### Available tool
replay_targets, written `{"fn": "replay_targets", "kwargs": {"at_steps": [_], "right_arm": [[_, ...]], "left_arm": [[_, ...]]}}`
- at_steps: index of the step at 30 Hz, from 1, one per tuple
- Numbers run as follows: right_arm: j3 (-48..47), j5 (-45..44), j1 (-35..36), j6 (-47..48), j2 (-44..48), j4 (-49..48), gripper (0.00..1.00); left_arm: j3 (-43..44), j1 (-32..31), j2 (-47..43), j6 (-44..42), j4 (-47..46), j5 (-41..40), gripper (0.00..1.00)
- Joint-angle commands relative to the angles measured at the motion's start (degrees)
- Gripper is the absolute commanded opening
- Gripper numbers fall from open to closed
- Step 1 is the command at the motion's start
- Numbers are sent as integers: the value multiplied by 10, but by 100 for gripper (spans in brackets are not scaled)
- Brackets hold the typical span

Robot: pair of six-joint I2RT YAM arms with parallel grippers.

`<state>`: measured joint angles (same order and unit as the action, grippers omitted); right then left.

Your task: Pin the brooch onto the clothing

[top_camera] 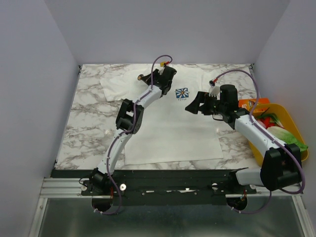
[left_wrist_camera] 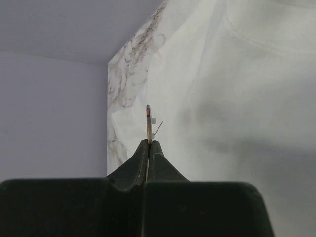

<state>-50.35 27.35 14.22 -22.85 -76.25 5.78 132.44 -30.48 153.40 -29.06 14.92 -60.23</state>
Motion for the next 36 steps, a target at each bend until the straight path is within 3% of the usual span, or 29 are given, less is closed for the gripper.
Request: {"fn": "replay_targets", "kwargs": {"at_steps": [1,13,26,36], "right_arm": [[8,12,-2,5,4,5,100],[13,17,-2,4,11,5,100],[24,15,-2,6,21,5,100],[28,11,-2,9,23,8,100]], "left_arm": [[67,-1,47,57,96,-32,0],[63,-1,55,66,165,-6,0],[77,-50,98,-24,107,-24,0],[57,-62,17,108,130,119,0]]}}
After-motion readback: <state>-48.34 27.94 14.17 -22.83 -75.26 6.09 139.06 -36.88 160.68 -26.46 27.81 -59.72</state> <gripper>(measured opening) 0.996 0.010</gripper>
